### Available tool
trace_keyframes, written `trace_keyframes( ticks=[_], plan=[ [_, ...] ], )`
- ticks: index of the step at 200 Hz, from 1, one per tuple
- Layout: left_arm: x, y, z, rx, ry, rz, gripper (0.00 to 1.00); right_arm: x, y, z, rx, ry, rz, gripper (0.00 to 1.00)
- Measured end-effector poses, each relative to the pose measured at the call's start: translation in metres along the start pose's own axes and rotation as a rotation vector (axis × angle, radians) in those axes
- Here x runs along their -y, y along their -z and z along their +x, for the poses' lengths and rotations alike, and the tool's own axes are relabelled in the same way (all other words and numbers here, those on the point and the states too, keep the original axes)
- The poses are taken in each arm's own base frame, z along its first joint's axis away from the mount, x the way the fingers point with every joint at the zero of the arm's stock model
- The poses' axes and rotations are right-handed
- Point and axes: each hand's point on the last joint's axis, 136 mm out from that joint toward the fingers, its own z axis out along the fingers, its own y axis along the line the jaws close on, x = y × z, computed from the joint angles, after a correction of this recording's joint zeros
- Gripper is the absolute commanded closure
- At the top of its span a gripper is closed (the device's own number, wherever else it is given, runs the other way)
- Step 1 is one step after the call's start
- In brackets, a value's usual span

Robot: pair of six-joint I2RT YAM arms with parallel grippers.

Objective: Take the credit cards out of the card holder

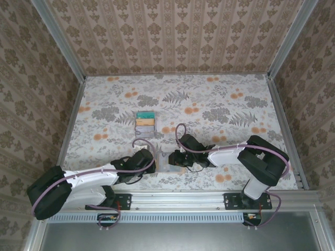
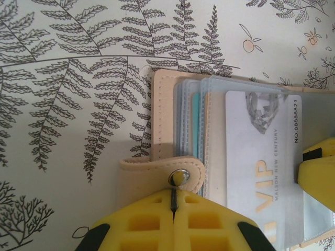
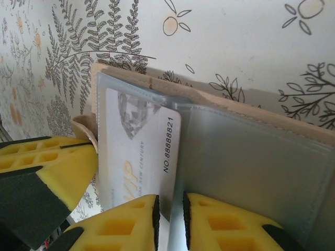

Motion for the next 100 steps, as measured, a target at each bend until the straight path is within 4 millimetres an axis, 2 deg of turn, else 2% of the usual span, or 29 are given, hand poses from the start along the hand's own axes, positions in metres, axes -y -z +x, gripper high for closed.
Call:
trace_keyframes(
  ticks=[35,75,100],
  plan=[
    [0.0,0.0,0.0001,0.0,0.0,0.0,1.0,-0.0019,-0.0018,0.0005,-0.003,0.001,-0.008,0.78],
    [0.0,0.0,0.0001,0.0,0.0,0.0,1.0,-0.0038,-0.0041,-0.0008,-0.003,-0.008,-0.017,0.99],
    [-0.0002,0.0,0.0001,0.0,0.0,-0.001,1.0,-0.0041,-0.0038,-0.0012,-0.002,-0.015,-0.018,1.0]
  ],
)
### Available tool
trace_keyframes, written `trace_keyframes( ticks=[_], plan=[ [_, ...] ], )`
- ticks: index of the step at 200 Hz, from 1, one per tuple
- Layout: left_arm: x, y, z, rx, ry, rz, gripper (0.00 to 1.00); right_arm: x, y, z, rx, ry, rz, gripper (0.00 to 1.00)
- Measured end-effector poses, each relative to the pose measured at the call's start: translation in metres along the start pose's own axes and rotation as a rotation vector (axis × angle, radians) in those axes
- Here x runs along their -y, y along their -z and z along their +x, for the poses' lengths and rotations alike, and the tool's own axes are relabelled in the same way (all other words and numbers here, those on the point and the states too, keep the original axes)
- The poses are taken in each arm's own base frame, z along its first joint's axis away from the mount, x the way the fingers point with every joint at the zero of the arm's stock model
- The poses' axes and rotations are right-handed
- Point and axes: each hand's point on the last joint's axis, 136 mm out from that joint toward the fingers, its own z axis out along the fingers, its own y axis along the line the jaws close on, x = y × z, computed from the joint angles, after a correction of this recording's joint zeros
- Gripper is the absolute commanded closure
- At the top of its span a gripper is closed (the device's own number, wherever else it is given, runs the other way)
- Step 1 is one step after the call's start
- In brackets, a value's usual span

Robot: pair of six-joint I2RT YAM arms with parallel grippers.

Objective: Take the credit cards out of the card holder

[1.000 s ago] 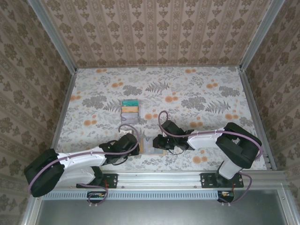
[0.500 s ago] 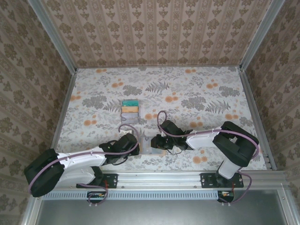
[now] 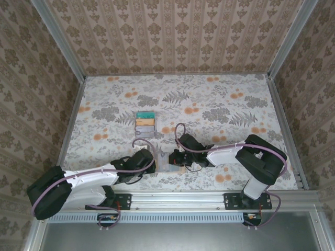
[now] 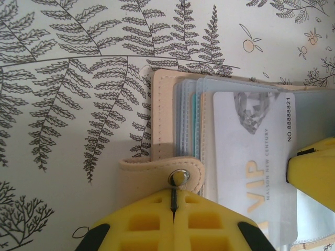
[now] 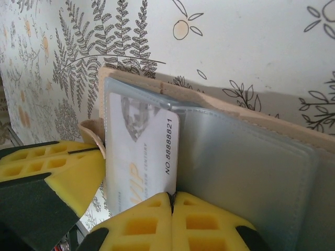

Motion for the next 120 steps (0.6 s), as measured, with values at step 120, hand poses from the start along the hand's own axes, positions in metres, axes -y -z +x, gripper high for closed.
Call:
trace_keyframes(
  ticks=[120],
  plan=[
    [-0.007,0.005,0.002,-0.008,0.005,-0.023,1.0,0.027,0.032,0.002,0.059,-0.038,0.019,1.0]
  ],
)
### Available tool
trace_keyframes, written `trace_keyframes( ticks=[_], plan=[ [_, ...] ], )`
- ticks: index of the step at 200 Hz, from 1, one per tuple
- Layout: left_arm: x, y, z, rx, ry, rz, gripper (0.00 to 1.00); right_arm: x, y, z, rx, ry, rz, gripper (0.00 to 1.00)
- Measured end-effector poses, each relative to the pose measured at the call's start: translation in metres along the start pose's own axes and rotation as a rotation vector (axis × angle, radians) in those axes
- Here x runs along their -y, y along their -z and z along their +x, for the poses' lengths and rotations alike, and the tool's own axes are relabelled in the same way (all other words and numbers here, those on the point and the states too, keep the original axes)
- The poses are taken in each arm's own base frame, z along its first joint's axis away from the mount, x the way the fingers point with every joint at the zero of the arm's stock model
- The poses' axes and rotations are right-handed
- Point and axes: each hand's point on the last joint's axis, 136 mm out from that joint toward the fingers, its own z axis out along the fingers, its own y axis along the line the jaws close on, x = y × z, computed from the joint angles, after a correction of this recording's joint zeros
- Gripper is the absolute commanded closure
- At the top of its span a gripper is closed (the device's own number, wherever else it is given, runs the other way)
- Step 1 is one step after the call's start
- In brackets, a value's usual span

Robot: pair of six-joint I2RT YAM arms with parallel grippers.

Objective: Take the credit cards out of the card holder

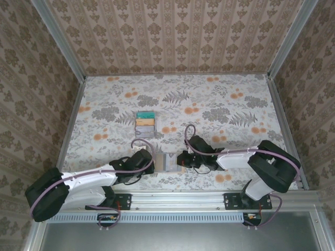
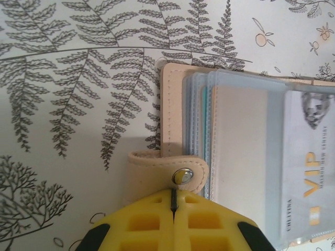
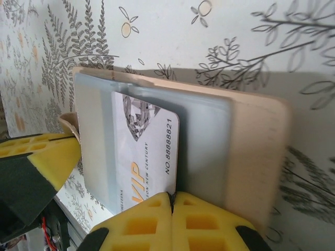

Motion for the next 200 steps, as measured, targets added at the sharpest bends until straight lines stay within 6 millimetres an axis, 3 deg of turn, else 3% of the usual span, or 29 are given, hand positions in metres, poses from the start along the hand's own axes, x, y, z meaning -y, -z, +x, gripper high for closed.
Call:
trace_keyframes(
  ticks=[34,56,74,100,109,118,126,154,200],
  plan=[
    [-0.005,0.003,0.0,-0.003,0.002,-0.016,1.0,-0.004,0.024,-0.007,0.056,0.01,-0.005,1.0],
    [-0.009,0.009,0.002,-0.01,-0.016,-0.024,0.66,-0.012,0.045,-0.013,0.103,0.04,-0.025,1.0],
    [-0.006,0.019,-0.002,0.001,-0.025,-0.012,0.44,-0.018,0.061,-0.017,0.142,0.074,-0.036,1.0],
    [0.012,0.041,-0.023,0.06,-0.029,0.045,0.36,-0.025,0.081,-0.023,0.192,0.139,-0.05,1.0],
    [0.019,0.049,-0.031,0.08,-0.038,0.064,0.27,-0.027,0.086,-0.024,0.203,0.165,-0.051,1.0],
    [0.025,0.057,-0.039,0.099,-0.044,0.076,0.1,-0.028,0.089,-0.024,0.205,0.189,-0.049,1.0],
    [0.028,0.062,-0.045,0.111,-0.044,0.08,0.01,-0.03,0.092,-0.025,0.207,0.211,-0.047,1.0],
    [0.031,0.078,-0.063,0.138,-0.058,0.058,0.0,-0.042,0.1,-0.03,0.213,0.302,-0.035,1.0],
    [0.024,0.114,-0.093,0.213,-0.064,0.006,0.0,-0.081,0.116,-0.051,0.254,0.517,-0.047,1.0]
  ],
)
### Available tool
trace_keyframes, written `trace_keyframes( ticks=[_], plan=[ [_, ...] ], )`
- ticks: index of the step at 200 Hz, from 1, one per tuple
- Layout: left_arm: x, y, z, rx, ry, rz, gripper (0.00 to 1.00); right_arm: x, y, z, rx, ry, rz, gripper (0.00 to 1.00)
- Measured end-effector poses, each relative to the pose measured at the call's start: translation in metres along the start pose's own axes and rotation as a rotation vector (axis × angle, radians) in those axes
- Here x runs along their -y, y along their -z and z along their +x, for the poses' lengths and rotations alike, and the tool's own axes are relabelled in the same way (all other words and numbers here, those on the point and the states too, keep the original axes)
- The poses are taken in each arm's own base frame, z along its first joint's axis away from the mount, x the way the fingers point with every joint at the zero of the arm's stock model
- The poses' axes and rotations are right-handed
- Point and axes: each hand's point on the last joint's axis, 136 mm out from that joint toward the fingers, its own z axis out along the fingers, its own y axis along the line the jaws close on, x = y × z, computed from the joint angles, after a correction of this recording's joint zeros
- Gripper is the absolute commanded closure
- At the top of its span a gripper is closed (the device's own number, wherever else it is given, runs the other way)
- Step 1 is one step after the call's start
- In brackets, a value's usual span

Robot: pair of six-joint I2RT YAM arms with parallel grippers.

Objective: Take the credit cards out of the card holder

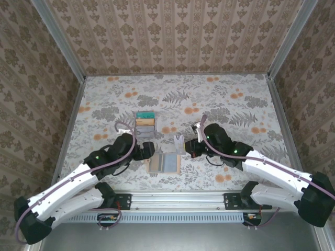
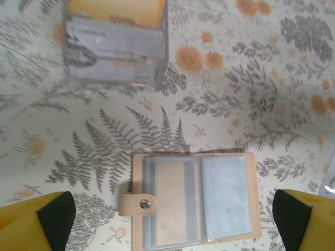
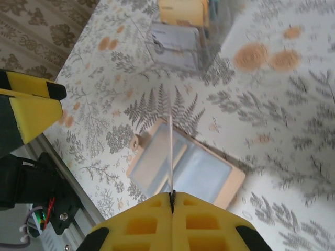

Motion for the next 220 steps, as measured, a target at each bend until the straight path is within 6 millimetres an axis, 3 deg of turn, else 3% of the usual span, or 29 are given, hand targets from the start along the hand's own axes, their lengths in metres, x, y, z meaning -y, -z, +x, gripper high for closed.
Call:
trace_keyframes(
  ticks=[55,97,155,220],
  plan=[
    [-0.029,0.027,-0.011,0.068,0.031,-0.055,0.0,-0.022,-0.02,-0.048,-0.035,0.266,0.01,1.0],
    [-0.042,0.036,-0.004,0.06,0.03,-0.088,0.0,-0.044,-0.056,-0.091,-0.098,0.451,-0.01,1.0],
    [-0.051,0.045,0.002,0.06,0.031,-0.095,0.0,-0.047,-0.115,-0.099,-0.258,0.674,-0.014,1.0],
    [-0.055,0.049,0.005,0.061,0.032,-0.103,0.0,-0.048,-0.15,-0.105,-0.377,0.886,-0.041,1.0]
  ],
)
